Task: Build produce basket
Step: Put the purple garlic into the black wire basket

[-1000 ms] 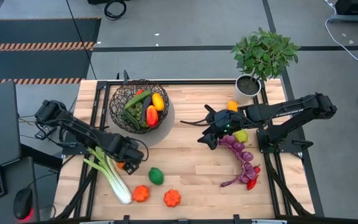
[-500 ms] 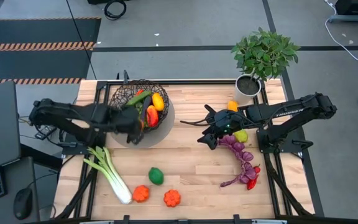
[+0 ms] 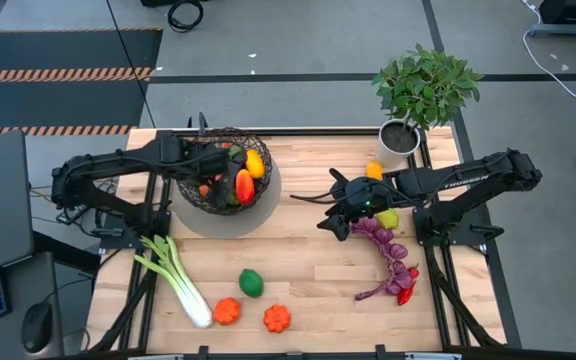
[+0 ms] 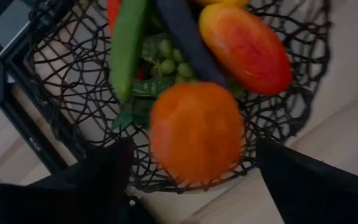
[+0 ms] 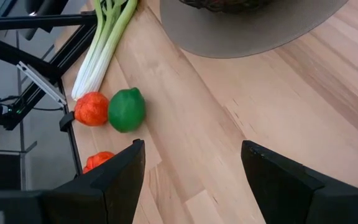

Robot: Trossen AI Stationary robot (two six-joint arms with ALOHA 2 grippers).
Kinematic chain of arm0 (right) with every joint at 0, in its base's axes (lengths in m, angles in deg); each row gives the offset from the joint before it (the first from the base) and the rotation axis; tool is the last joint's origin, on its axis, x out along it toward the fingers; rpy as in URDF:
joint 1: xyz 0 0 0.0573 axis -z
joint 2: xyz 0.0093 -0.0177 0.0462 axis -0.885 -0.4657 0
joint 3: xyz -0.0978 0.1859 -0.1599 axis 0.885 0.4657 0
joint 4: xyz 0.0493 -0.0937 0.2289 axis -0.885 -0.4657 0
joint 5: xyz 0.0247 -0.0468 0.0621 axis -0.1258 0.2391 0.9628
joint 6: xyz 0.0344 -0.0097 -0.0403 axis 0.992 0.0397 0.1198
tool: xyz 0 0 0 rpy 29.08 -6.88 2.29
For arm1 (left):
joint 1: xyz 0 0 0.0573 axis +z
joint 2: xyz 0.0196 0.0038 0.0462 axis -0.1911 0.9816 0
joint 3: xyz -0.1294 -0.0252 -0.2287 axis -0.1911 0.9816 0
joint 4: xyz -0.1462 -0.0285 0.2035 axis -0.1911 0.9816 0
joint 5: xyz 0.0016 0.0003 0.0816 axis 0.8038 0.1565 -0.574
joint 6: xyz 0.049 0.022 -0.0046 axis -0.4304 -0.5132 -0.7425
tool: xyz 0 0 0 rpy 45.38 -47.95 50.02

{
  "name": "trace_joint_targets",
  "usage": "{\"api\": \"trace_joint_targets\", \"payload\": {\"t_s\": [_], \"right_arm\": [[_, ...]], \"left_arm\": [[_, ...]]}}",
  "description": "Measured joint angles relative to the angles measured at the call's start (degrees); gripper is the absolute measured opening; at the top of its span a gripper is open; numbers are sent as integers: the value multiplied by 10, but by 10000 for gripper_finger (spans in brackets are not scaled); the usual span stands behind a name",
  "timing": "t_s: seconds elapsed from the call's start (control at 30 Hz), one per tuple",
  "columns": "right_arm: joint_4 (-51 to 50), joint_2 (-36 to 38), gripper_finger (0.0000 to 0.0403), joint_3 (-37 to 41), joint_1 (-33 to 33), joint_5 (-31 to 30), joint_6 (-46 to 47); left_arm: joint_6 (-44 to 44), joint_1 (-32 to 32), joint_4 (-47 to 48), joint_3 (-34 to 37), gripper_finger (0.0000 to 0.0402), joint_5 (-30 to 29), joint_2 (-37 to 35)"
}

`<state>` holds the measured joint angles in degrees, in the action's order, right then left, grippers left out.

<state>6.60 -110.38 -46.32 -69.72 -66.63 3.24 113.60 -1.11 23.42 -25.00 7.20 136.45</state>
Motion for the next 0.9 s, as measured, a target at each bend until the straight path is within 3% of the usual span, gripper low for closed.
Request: {"api": "trace_joint_targets", "payload": {"t_s": [0.23,0.53,0.73,0.9], "right_arm": [[1,0,269,0,-1,11,-1],[-5,0,274,0,-1,32,0],[-32,0,283,-1,-7,28,16],[-153,0,287,-1,-10,-1,21]], "left_arm": [[2,7,-4,0,378,9,2],[38,-67,-108,0,385,156,2],[79,-133,-220,0,385,156,5],[101,-157,-313,0,385,135,5]]}}
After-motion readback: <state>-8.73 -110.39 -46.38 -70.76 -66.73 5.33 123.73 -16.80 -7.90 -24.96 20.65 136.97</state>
